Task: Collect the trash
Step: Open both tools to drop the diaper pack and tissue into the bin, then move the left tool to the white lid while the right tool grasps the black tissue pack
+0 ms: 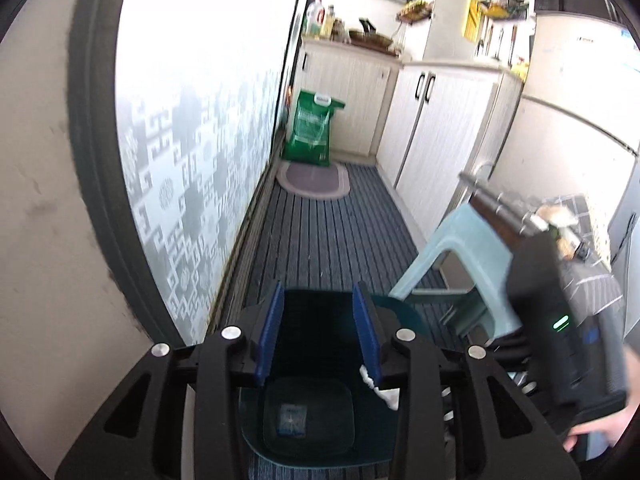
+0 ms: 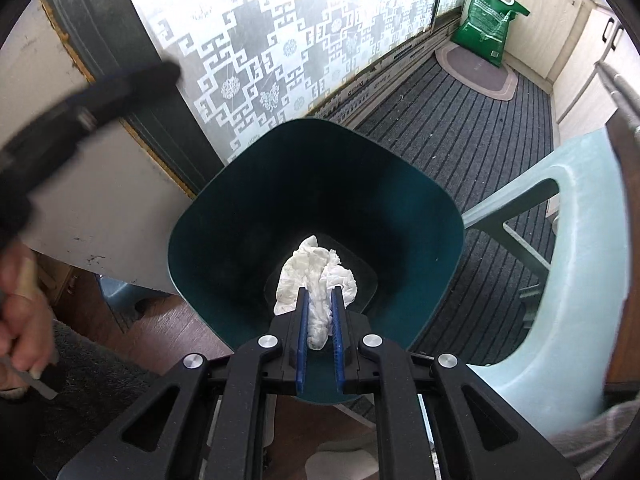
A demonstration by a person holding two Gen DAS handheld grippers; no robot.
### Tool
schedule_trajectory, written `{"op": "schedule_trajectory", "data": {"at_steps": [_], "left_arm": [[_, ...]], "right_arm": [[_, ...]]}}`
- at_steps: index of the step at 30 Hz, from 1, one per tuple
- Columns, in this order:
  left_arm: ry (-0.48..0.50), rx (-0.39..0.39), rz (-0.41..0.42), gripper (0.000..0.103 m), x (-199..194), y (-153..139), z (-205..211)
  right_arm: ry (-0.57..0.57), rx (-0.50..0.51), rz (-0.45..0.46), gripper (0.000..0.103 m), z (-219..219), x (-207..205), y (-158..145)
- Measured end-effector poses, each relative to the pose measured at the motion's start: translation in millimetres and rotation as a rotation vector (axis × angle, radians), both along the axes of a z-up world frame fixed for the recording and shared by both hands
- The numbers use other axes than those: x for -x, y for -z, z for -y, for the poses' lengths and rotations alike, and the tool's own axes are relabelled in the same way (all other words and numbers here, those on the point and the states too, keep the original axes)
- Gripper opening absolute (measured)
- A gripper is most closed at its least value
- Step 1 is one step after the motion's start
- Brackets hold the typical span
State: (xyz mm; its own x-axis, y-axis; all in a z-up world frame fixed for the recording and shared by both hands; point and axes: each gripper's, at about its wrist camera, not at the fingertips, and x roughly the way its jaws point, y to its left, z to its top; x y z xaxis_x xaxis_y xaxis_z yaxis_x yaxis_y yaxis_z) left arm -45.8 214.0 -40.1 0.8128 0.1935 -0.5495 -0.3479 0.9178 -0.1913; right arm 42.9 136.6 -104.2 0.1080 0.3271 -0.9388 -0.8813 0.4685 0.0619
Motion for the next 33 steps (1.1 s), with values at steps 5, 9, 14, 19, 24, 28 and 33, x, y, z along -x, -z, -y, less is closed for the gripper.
{"op": "schedule_trajectory", "data": {"at_steps": [5, 9, 14, 19, 24, 28, 33], "left_arm": [[-0.014, -0.005, 0.093, 0.036, 8.8, -21.4, -0.9], [-0.016, 0.003, 0.157, 0.035, 18.1, -32.8, 2.1], [-0.022, -0.024, 0.225, 0.035, 21.8, -46.4, 5.4], [-0.034, -0.057, 0.253, 0.036, 23.9, -54.2, 7.1], [-0.039, -0.059, 0.275, 0.046, 27.2, -57.8, 10.0], [-0.039, -0.056, 0.302, 0.047, 29.8, -63.0, 12.2], [-0.051, -0.088, 0.324, 0.047, 29.1, -72.5, 17.0]], "right_arm": [[-0.003, 0.046, -0.011, 0.012, -6.3, -1.1, 21.0], [-0.015, 0.082, 0.006, 0.012, -12.8, 1.1, 34.1], [-0.031, 0.082, -0.003, 0.030, -15.5, 5.5, 41.7], [-0.045, 0.024, 0.017, 0.036, -11.2, 7.9, 25.5], [-0.066, -0.055, 0.062, 0.036, -5.4, 14.9, -0.3], [-0.078, -0.120, 0.112, 0.032, 0.0, 20.3, -24.9], [-0.060, -0.254, 0.191, 0.025, 22.2, 21.4, -70.5]]}}
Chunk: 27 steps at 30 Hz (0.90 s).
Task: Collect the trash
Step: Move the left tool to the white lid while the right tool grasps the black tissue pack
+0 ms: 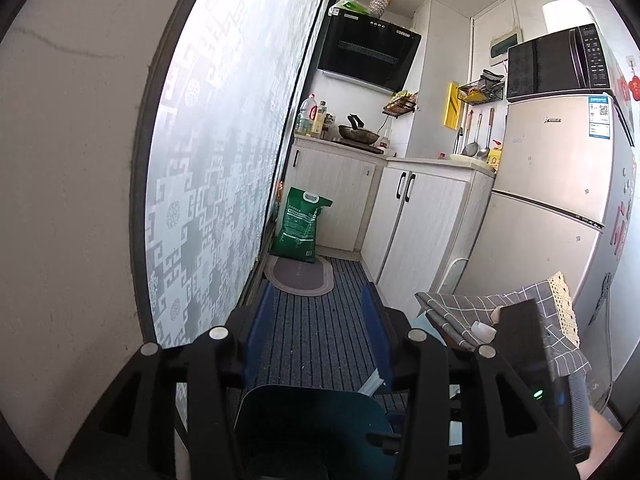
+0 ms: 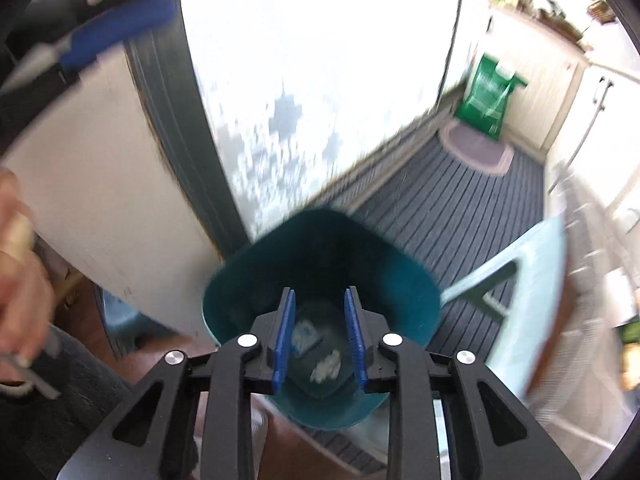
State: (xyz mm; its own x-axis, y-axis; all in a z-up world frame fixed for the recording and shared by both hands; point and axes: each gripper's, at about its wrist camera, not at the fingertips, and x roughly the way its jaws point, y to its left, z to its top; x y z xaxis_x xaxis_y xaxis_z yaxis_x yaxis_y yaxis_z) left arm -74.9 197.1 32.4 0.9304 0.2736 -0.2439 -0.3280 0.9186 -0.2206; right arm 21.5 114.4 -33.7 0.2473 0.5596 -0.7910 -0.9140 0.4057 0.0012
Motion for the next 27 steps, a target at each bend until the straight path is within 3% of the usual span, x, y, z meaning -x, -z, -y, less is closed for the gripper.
{"op": "schedule_trajectory", "data": {"at_steps": [5, 8, 17, 21, 27], "left_arm": [[-0.013, 0.010, 0.016, 0.049, -4.2, -5.6, -1.5], [0.003, 0.019, 0.008, 0.049, -13.1, -5.8, 5.1], [0.109, -0.019, -0.030, 0.053, -48.3, -9.5, 51.9], [0.173, -0.011, -0.093, 0.053, -75.3, -6.0, 76.1], [0.221, -0.105, -0.186, 0.053, -115.9, 0.4, 118.0]], "right_arm": [[0.048, -0.125, 0.068, 0.025, 33.9, -11.2, -45.2], [0.082, -0.150, 0.109, 0.025, 53.8, -18.4, -59.9], [0.210, -0.152, 0.124, 0.025, 120.1, -55.2, -69.3], [0.280, -0.134, 0.135, 0.025, 159.1, -71.5, -69.3], [0.378, -0.139, 0.119, 0.025, 211.9, -106.9, -67.9]]}}
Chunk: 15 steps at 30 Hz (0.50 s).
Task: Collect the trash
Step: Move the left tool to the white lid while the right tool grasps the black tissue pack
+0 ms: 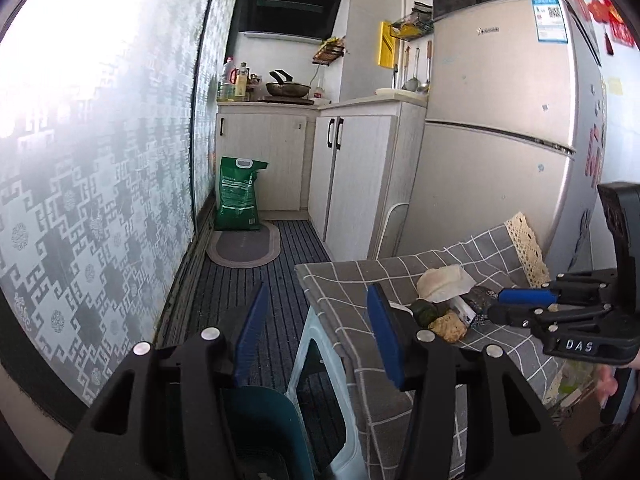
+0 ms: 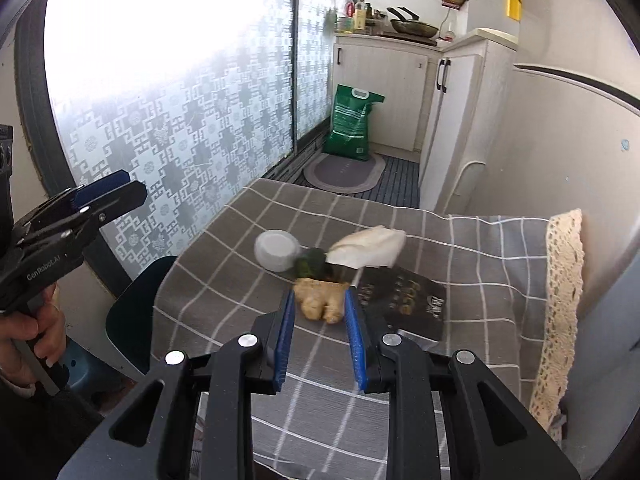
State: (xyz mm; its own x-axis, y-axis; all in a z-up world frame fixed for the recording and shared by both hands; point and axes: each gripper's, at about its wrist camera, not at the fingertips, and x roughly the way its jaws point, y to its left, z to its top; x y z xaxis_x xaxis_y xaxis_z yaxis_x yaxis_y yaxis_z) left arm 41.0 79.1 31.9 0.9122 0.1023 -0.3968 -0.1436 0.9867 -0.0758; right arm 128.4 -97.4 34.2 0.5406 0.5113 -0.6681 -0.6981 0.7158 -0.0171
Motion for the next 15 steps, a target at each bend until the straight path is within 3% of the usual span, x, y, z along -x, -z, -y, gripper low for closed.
{"op": "schedule_trajectory", "data": {"at_steps": [4, 10, 15], "left_arm": [[0.060, -0.036, -0.073, 0.053, -25.6, 8.3, 19.0], [0.171, -0.016, -0.190, 0.052, -64.4, 23.4, 34.2], [0.185, -0.019, -0.227, 0.044, -81.5, 28.2, 38.8]], "right_arm": [[0.017, 0.002, -0.002, 0.025, 15.8, -15.9, 3.0], [0.011, -0.016, -0.013, 0.025, 28.3, -34.1, 3.7], [0.003, -0.013, -0.013, 0.025, 32.3, -44.3, 4.8]]}}
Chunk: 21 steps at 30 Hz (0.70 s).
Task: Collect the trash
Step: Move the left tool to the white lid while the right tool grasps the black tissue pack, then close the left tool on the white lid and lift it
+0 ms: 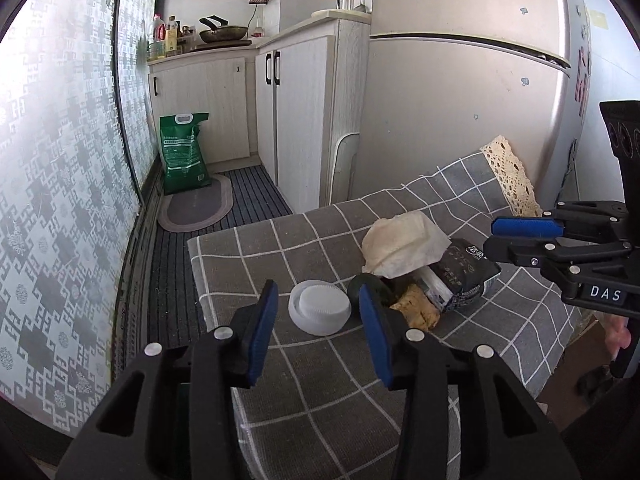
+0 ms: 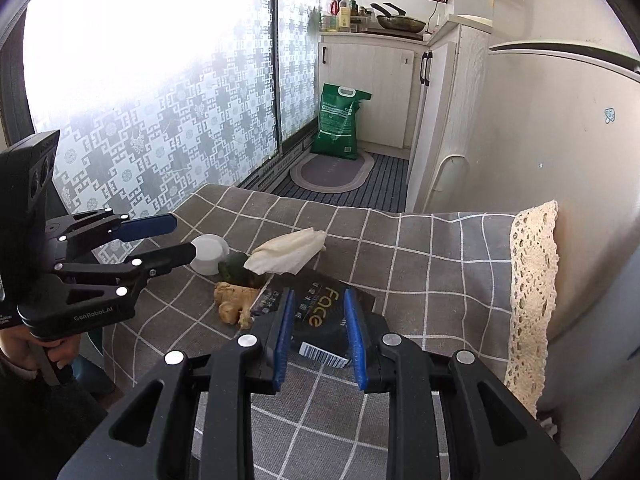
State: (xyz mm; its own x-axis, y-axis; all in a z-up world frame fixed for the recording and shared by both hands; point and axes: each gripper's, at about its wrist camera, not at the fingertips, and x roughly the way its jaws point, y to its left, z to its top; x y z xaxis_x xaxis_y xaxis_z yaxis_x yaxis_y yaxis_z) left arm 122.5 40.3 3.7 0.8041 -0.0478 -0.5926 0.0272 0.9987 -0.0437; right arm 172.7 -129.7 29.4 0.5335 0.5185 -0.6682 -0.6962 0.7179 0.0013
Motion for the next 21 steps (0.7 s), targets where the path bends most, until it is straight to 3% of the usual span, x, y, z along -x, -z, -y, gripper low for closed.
{"op": "schedule_trajectory", "data": {"at_steps": [8, 21], "left_arm": [[0.004, -0.020, -0.043, 0.045, -20.9, 9.2, 1.3], [0.021, -0.048, -0.053, 0.043, -21.0, 9.8, 8.5]], "right_arm": [[0.001, -0.002, -0.006, 0.026, 3.8, -12.9, 1.0], [0.004, 0.000, -0.012, 0.026, 6.5, -14.5, 2.4]]}}
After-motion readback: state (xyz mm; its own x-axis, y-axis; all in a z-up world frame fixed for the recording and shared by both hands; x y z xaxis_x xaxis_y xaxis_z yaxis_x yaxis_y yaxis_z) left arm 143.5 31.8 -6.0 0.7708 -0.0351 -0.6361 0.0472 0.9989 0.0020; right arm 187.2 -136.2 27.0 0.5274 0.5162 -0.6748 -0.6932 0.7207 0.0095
